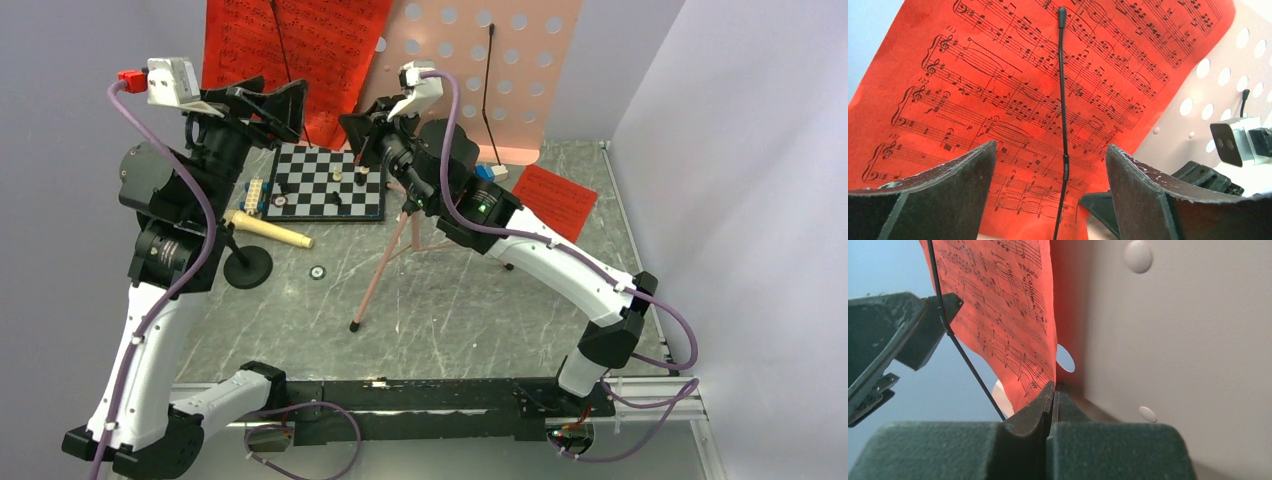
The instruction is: Pack up the instrument practice props
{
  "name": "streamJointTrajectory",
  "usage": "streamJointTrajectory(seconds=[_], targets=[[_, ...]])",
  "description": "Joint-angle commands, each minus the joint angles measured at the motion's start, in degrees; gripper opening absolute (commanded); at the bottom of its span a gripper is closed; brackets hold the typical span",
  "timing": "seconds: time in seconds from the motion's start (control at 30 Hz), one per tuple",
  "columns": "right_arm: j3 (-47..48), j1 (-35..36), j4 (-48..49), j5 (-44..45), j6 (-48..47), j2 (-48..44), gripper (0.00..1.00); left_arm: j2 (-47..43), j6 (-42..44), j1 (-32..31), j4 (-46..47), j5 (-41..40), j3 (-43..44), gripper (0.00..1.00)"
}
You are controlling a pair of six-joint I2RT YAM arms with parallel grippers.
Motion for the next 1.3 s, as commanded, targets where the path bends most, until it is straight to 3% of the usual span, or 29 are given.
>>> streamJointTrajectory(seconds=[0.0, 0.43, 0.63, 0.8, 1.0, 1.27], targets=[[0.0, -0.9, 2.6, -1.9, -0.1, -2.4, 0.00, 1.3, -3.4, 1.9, 4.8, 5.0, 2.5, 0.82], [0.3, -1.1, 2.2, -4.0, -0.8, -3.3, 0.00, 2.5, -5.2, 2.9, 8.1, 6.2, 1.5, 0.52], [0.9, -1.1, 1.5, -4.5, -0.6, -3.3, 0.00, 4.9, -4.8, 2.9, 6.4, 7.9, 4.3, 0.45], [0.6, -1.1, 1.2, -4.3, -0.8, -3.9, 0.00, 4.4, -4.9, 2.9, 7.4, 8.6, 3.3, 0.29], [-0.1, -1.1, 1.0, -3.4, -1.4, -5.4, 0.00, 3.2, -3.8, 3.0, 8.9, 10.4, 2.7, 0.00], [-1.7, -1.1, 0.5, -2.1, -3.5, -8.6, 0.00, 0.5, -2.2, 3.0, 10.8, 10.2, 0.5, 0.00]])
